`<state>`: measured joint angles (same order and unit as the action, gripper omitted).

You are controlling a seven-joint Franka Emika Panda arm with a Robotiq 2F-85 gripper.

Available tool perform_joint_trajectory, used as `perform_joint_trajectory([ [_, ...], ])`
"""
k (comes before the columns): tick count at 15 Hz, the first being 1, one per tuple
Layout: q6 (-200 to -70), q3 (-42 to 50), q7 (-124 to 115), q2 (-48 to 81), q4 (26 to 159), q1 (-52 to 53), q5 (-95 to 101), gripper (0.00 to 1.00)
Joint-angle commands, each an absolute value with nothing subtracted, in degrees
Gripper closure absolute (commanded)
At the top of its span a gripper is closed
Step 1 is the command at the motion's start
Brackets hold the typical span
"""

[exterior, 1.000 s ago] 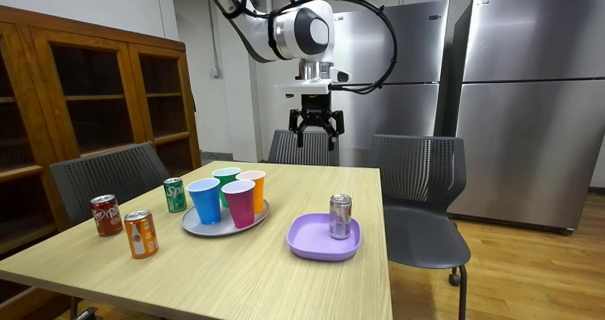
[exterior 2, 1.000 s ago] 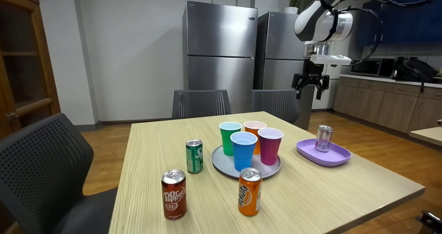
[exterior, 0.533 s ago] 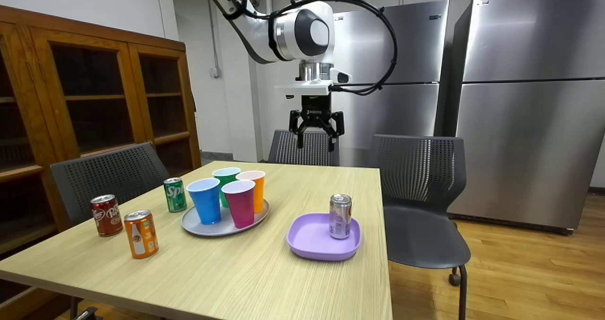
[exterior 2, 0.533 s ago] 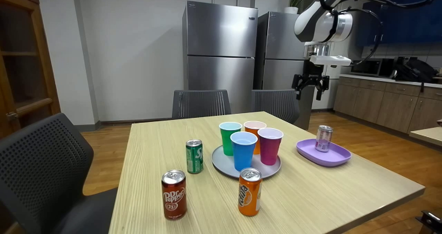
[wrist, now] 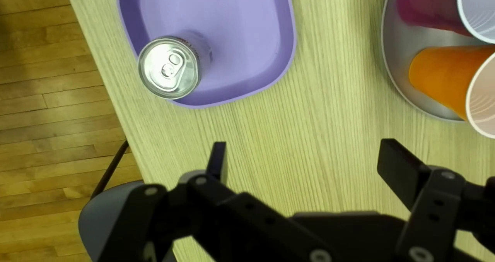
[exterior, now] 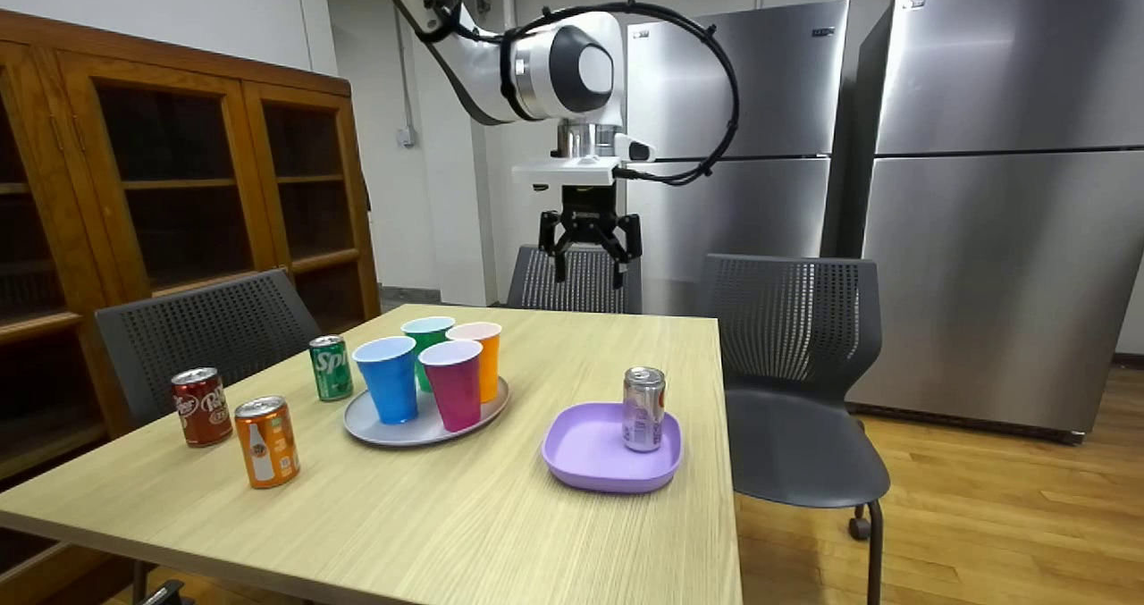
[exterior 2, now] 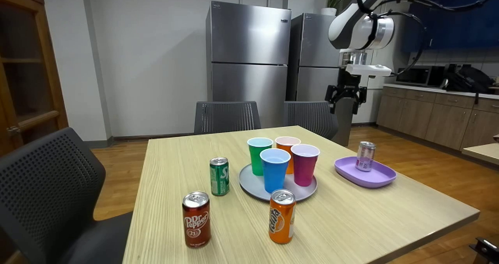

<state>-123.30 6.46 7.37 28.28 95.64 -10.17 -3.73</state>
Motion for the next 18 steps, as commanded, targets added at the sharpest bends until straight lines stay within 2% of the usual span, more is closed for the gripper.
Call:
perform_joint_trajectory([
  [1,-124.0,5.1,7.2,26.8,96.5,-9.0,-2.7,0.00],
  [18,-124.5,-1.9,8.2,23.7,96.9,2.4,1.9,0.00],
])
